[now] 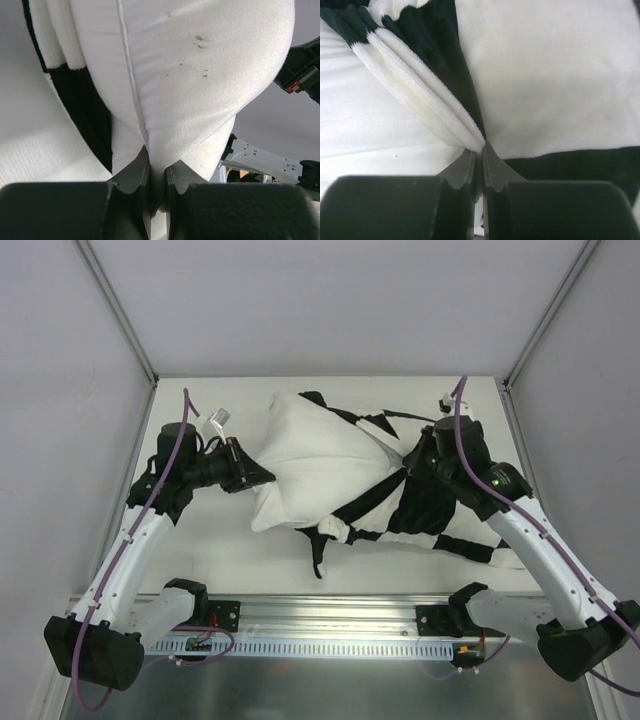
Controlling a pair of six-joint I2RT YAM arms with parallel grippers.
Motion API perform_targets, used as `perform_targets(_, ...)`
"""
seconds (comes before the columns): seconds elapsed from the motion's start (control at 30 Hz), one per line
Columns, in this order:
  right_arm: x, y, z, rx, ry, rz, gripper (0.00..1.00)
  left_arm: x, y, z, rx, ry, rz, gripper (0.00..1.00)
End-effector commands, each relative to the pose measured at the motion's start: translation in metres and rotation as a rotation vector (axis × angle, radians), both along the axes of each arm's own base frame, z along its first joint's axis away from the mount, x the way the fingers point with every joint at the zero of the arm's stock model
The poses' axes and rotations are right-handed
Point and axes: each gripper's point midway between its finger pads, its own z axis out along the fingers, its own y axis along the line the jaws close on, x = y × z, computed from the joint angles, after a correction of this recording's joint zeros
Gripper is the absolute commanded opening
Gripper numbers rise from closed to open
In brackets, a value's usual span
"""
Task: Remove the pillowcase from the pillow
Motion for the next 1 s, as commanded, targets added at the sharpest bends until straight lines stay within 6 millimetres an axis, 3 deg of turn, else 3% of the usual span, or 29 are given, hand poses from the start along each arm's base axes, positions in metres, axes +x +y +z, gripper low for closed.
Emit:
perform_targets(0.0, -0.008, -0.065, 0.038, -0.122, -0.11, -0.203, 0.01, 0.016, 0.025, 0.047, 0.015, -0.173, 0.115, 0.0)
perform_targets(0.07, -0.02, -0.08, 0.05, -0.125, -0.153, -0.243, 0.01, 0.016, 0.032, 0.055, 0.018, -0.19, 0.148, 0.0)
perform_targets(0.17, -0.035, -0.093, 0.047, -0.132, -0.167, -0.265, 0.01, 0.022, 0.037, 0.073, 0.0, -0.213, 0.176, 0.0)
perform_targets(0.27, -0.033, -0.075, 0.029, -0.127, -0.098, -0.178, 0.01, 0.025, 0.031, 0.088, -0.018, -0.227, 0.155, 0.0)
perform_targets(0.3, -0.035, -0.066, 0.023, -0.133, -0.056, -0.126, 0.07, 0.028, 0.03, 0.088, -0.005, -0.233, 0.153, 0.0)
perform_targets(0.33, -0.035, -0.055, 0.027, -0.125, -0.038, -0.061, 0.17, 0.029, 0.026, 0.092, 0.009, -0.253, 0.155, 0.0)
perform_targets(0.37, -0.033, -0.047, 0.018, -0.151, 0.003, -0.031, 0.46, 0.03, 0.025, 0.093, 0.014, -0.26, 0.151, 0.0)
perform_targets(0.43, -0.042, -0.03, 0.017, -0.172, 0.017, 0.054, 0.75, 0.034, 0.022, 0.092, 0.016, -0.248, 0.148, 0.0)
perform_targets(0.47, -0.049, -0.012, 0.021, -0.161, -0.011, 0.137, 0.94, 0.038, 0.022, 0.088, 0.018, -0.229, 0.154, 0.0)
perform_targets(0.5, -0.054, 0.0, 0.021, -0.142, -0.015, 0.186, 0.99, 0.039, 0.021, 0.086, 0.02, -0.221, 0.154, 0.0)
perform_targets(0.6, -0.08, 0.045, 0.021, -0.074, -0.002, 0.344, 0.96, 0.044, 0.018, 0.074, 0.039, -0.192, 0.169, 0.0)
perform_targets(0.67, -0.092, 0.064, 0.022, -0.094, -0.033, 0.369, 0.96, 0.046, 0.011, 0.064, 0.069, -0.178, 0.166, 0.0)
perform_targets(0.73, -0.093, 0.076, 0.019, -0.098, -0.05, 0.328, 0.96, 0.047, 0.009, 0.056, 0.082, -0.159, 0.17, 0.0)
perform_targets(0.9, -0.112, 0.132, 0.014, -0.053, -0.071, 0.396, 0.96, 0.051, 0.009, 0.044, 0.089, -0.113, 0.203, 0.0)
perform_targets(0.97, -0.117, 0.155, 0.0, -0.103, -0.045, 0.43, 0.96, 0.051, 0.011, 0.044, 0.093, -0.114, 0.211, 0.0)
